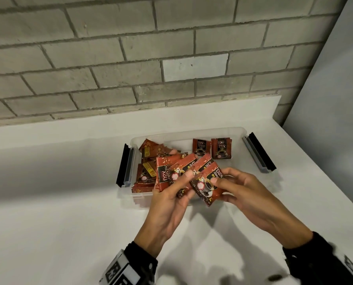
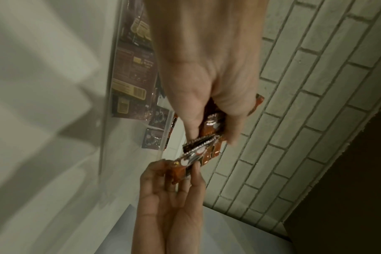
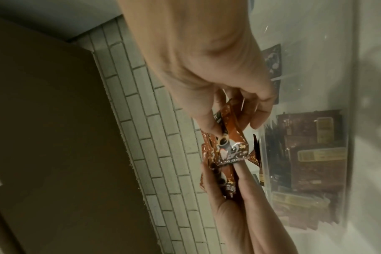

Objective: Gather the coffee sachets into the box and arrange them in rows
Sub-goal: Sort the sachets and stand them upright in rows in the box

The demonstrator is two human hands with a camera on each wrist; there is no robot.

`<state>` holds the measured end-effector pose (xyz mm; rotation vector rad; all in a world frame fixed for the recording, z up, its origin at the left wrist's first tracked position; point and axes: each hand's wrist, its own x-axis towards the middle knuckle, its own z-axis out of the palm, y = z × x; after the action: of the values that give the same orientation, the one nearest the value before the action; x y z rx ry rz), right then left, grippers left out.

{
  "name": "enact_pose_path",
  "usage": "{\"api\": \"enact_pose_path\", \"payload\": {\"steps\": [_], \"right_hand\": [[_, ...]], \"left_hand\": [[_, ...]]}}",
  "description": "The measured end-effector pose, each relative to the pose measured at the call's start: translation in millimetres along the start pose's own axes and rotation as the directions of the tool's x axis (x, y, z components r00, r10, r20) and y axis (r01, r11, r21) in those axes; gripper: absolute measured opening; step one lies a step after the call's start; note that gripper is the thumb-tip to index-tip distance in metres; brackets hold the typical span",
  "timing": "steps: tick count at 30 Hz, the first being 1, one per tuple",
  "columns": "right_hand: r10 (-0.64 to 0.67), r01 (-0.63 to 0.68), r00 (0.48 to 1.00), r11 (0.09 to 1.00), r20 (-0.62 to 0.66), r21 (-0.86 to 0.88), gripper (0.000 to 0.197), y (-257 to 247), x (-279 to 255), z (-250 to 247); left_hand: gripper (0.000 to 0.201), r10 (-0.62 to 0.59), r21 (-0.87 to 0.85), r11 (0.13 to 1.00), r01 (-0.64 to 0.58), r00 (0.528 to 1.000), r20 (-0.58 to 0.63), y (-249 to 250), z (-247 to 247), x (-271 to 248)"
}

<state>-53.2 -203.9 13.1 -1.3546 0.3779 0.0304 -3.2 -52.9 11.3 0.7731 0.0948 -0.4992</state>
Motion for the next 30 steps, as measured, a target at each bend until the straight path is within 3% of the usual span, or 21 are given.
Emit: {"api": "enact_pose_path", "payload": {"steps": [3,8,19,22,25,30], "right_hand": [[0.005,-0.005,1.0,1.0,-0.026,0.011,0.008,-3,0,0],[0.051,-0.05,0.998,0.996,-0.022,0.068,0.006,-5,-2,-3],[0.027,-0.028,0.999,0.999,0.035,0.026,0.039,-7,-10,1],[0.028,-0.029,0.999,0.999,0.021,0.035,0.037,-8,-8,1],[0.048,-0.051,0.998,0.996,0.038,0.069,0.034,-7,-5,1],[0.074,-0.086,0.994,0.984,0.081,0.156,0.03,-4,-3,6]], "left_hand": [[0.017,-0.02,-0.037,0.999,0.02,1.0,0.011,0,-1,-3],[0.014,0.03,0.012,0.999,-0.03,0.999,-0.027,3,-2,-1],[0.035,0.034,-0.02,0.999,-0.034,0.999,0.033,-4,2,-2],[0.023,0.051,-0.034,0.998,-0.049,0.995,0.088,-1,3,-7],[0.031,0.069,-0.118,0.991,-0.057,0.993,0.097,3,2,-6],[0.042,0.055,-0.093,0.994,-0.05,0.997,0.048,3,3,-5]]}}
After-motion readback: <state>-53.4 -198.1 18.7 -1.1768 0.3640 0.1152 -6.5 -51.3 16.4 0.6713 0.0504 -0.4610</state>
